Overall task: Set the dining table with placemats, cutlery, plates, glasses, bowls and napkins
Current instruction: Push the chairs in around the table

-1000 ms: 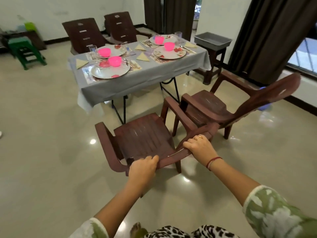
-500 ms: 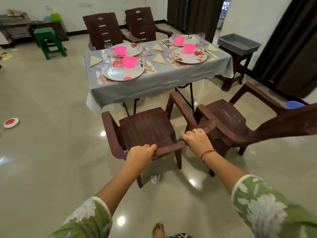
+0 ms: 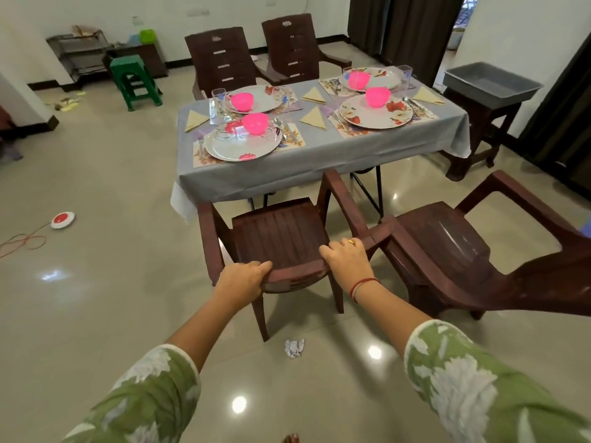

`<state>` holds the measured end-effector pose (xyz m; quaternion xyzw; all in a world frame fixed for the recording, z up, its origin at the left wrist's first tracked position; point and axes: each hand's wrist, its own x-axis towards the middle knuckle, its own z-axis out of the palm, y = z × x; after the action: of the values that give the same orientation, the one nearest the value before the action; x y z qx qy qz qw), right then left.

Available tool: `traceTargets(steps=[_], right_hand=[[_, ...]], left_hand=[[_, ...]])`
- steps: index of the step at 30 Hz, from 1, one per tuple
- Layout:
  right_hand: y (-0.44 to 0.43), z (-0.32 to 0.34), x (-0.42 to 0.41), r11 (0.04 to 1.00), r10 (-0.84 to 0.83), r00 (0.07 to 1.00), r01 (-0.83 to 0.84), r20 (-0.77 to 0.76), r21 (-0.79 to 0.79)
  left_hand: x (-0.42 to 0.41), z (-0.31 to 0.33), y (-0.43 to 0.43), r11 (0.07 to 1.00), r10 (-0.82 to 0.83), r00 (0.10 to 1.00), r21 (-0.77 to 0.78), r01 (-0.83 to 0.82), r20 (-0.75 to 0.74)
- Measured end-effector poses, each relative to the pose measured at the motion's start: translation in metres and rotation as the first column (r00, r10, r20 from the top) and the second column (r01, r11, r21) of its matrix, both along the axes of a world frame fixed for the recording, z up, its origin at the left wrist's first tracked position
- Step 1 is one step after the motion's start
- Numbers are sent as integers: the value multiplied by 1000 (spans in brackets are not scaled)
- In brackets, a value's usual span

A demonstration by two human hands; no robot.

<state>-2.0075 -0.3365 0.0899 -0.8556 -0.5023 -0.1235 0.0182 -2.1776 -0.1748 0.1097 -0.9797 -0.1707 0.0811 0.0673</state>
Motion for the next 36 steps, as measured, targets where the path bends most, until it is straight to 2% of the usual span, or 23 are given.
traceTargets(steps=[3, 5, 6, 9, 11, 16, 19, 22, 26, 31, 36], right_hand=[[-5, 0, 7, 996, 92, 991, -90, -96, 20], [-25, 3, 11, 981, 184, 966, -170, -180, 92], [-38, 7, 12, 971, 211, 962, -185, -174, 151], [-108, 23, 31, 896, 215, 974, -167, -73, 411], [-162, 31, 50, 824, 215, 976, -162, -35, 544], [-307, 40, 129, 731, 91, 989, -145, 115, 667], [-385, 36, 173, 711, -4, 990, -98, 143, 696], [-447, 26, 202, 729, -41, 986, -80, 161, 680], [-513, 12, 253, 820, -30, 990, -55, 139, 570], [-563, -4, 341, 936, 61, 985, -113, 163, 333], [-590, -3, 408, 958, 135, 980, -166, 145, 235]], left_hand=[[0, -7, -10, 998, 57, 989, 26, -61, 135], [1, -15, -36, 991, 84, 957, 76, -109, 276], [1, -18, -53, 990, 90, 932, 69, -121, 351], [26, -23, -127, 995, 67, 845, 32, -99, 530], [51, -23, -173, 992, 121, 779, -53, -113, 615], [134, -15, -279, 975, 193, 637, -218, -40, 746], [177, -9, -327, 965, 196, 598, -262, 24, 777], [203, -11, -364, 946, 226, 576, -318, 63, 786], [238, -16, -421, 913, 238, 580, -383, 140, 779], [298, -42, -508, 853, 103, 706, -427, 299, 701], [342, -47, -538, 912, 63, 727, -335, 237, 684]])
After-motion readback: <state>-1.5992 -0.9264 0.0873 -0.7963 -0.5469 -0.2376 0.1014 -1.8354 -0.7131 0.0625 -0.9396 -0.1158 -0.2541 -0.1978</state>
